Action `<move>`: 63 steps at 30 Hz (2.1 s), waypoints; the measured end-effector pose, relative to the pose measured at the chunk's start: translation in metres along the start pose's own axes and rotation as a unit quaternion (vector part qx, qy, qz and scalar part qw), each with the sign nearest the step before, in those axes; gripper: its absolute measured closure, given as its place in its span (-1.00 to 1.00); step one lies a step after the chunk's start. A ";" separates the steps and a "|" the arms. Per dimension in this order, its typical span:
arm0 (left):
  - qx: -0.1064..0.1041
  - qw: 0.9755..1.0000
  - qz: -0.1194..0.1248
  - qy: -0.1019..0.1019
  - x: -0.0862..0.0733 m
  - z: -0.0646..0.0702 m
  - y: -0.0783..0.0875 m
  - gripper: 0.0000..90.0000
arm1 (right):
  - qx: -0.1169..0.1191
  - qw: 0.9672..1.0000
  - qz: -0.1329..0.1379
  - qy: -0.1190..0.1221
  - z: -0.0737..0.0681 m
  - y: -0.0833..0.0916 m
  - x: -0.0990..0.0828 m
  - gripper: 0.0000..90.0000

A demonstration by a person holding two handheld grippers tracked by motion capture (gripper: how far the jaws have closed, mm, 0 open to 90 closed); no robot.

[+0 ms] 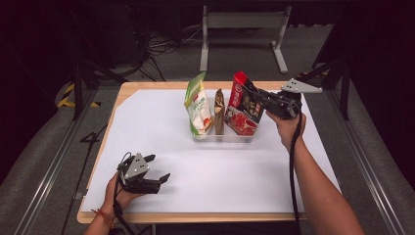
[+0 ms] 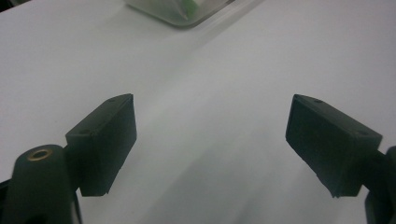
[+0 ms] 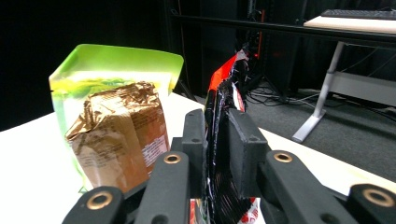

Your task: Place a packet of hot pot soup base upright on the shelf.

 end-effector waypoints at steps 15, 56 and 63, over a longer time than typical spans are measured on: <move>0.000 1.000 -0.002 -0.002 0.000 0.001 0.000 -0.63 | 0.011 1.000 0.000 -0.004 -0.001 0.014 -0.002 0.50; 0.001 1.000 -0.005 -0.008 0.000 0.002 -0.001 -0.63 | 0.006 0.999 -0.033 0.032 -0.014 0.045 -0.025 0.21; 0.002 1.000 -0.005 -0.009 0.000 0.001 -0.001 -0.63 | 0.005 0.998 -0.046 0.042 -0.017 0.049 -0.030 0.16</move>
Point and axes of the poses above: each handheld gripper's, and its own axes: y roughly backward along the jaws, x roughly out of its top, z roughly to its right, the point moved 4 cm from there along -y, roughly forward along the jaws, and after that the axes turned 11 degrees about x, right-handed, at the moved point
